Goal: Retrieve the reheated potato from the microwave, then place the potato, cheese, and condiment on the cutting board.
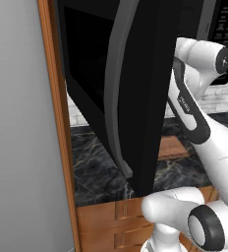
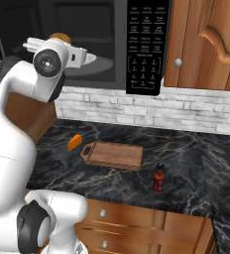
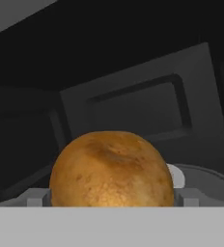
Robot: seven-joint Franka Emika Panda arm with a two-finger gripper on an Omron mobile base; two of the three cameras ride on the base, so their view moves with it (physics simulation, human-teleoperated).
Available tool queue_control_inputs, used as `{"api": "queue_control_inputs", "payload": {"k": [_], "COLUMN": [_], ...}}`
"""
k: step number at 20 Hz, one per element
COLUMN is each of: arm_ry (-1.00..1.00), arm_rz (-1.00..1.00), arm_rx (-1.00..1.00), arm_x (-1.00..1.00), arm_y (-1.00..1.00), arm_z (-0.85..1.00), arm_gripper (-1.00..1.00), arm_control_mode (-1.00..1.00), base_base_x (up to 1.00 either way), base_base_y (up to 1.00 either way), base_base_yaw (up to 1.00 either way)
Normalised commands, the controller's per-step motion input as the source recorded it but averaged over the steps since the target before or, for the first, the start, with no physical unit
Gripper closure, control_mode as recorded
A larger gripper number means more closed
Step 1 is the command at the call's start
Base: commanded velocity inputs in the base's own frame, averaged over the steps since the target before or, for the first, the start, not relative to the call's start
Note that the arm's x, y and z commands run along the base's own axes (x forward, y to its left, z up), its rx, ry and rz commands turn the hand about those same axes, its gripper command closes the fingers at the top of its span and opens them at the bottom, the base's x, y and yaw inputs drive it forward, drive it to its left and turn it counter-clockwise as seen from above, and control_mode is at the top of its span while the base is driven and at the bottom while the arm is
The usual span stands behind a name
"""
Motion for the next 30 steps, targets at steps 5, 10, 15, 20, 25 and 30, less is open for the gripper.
{"api": "queue_control_inputs", "payload": {"k": [5, 10, 15, 20, 25, 30], "arm_ry": [0.00, 0.01, 0.06, 0.13, 0.19, 0.19], "arm_rz": [0.00, 0.00, 0.00, 0.00, 0.00, 0.00], "arm_rx": [0.01, 0.00, 0.00, 0.00, 0.00, 0.00], "arm_x": [-1.00, -1.00, -0.99, -0.71, -0.27, 0.00], "arm_y": [-0.46, -0.37, -0.19, -0.14, -0.08, -0.01], "arm_z": [0.23, -0.04, -0.29, -0.34, -0.38, -0.47], "arm_gripper": [1.00, 1.00, 1.00, 1.00, 1.00, 1.00], "arm_control_mode": [-1.00, -1.00, -1.00, -1.00, -1.00, -1.00], "base_base_x": [0.00, 0.00, 0.00, 0.00, 0.00, 0.00], "base_base_y": [0.00, 0.00, 0.00, 0.00, 0.00, 0.00], "base_base_yaw": [0.00, 0.00, 0.00, 0.00, 0.00, 0.00]}}
